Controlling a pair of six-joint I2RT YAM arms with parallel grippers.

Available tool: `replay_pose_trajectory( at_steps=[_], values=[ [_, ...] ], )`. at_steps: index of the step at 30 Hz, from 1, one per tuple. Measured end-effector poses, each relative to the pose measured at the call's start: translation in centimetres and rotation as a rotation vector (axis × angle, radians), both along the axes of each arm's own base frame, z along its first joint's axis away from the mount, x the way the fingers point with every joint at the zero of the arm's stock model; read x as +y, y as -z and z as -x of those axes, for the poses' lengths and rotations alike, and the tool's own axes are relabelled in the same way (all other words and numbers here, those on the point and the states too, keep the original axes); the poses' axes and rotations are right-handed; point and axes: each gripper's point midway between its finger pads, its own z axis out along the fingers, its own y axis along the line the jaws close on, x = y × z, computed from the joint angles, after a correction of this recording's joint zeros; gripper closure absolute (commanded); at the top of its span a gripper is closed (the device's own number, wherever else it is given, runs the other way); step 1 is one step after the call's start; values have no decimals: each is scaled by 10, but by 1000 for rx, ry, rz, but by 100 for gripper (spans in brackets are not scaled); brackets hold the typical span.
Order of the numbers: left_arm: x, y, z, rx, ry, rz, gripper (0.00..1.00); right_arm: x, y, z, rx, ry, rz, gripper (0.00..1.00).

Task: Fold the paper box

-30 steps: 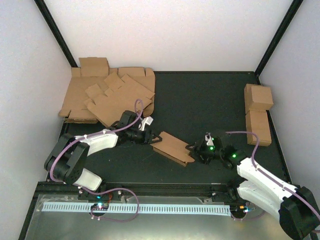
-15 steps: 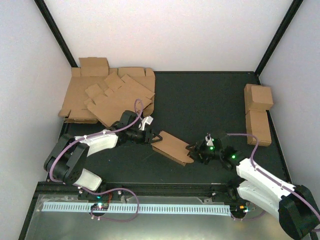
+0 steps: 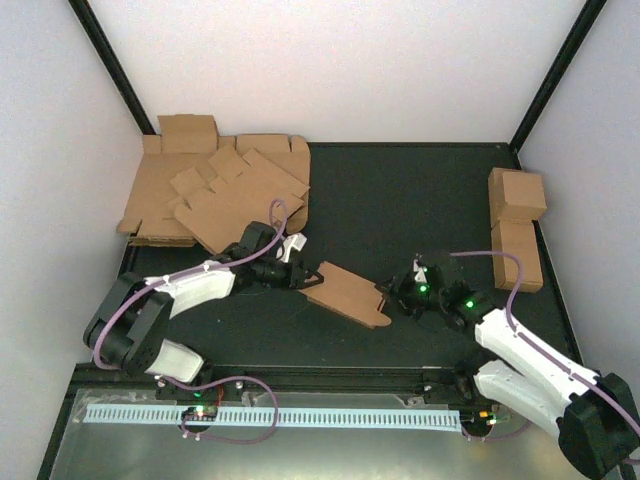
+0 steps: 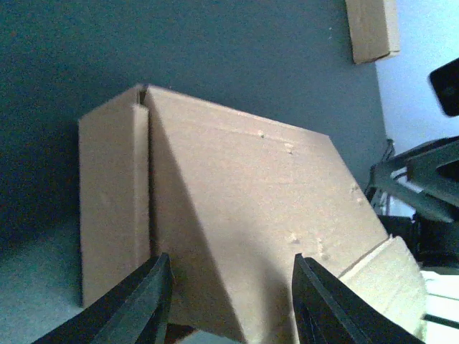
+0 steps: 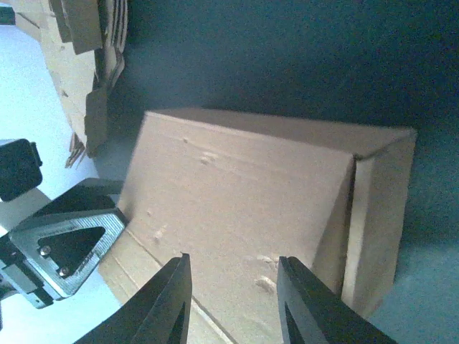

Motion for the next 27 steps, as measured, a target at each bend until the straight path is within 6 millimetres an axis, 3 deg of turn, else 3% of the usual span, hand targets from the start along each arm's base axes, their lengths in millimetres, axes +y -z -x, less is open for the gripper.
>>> replay_pose_trajectory(
  at_steps=[3, 6, 10, 15, 22, 27],
  values=[
    [4, 2, 2, -23, 11, -41, 51, -7, -3, -2, -56, -12, 55, 70],
    [8, 4, 4, -38, 22, -68, 49, -16, 11, 4, -65, -18, 99, 73],
    [11, 6, 5, -48, 32, -93, 47, -23, 29, 14, -49, -31, 132, 74],
    [16, 3, 8, -84, 41, -121, 43, -24, 34, 16, -57, -57, 155, 72],
    [22, 7, 12, -89, 51, -162, 37, -23, 50, 22, -53, -128, 190, 56],
    [27, 10, 14, -90, 51, -187, 31, -24, 41, 19, -128, -151, 198, 51]
  ],
)
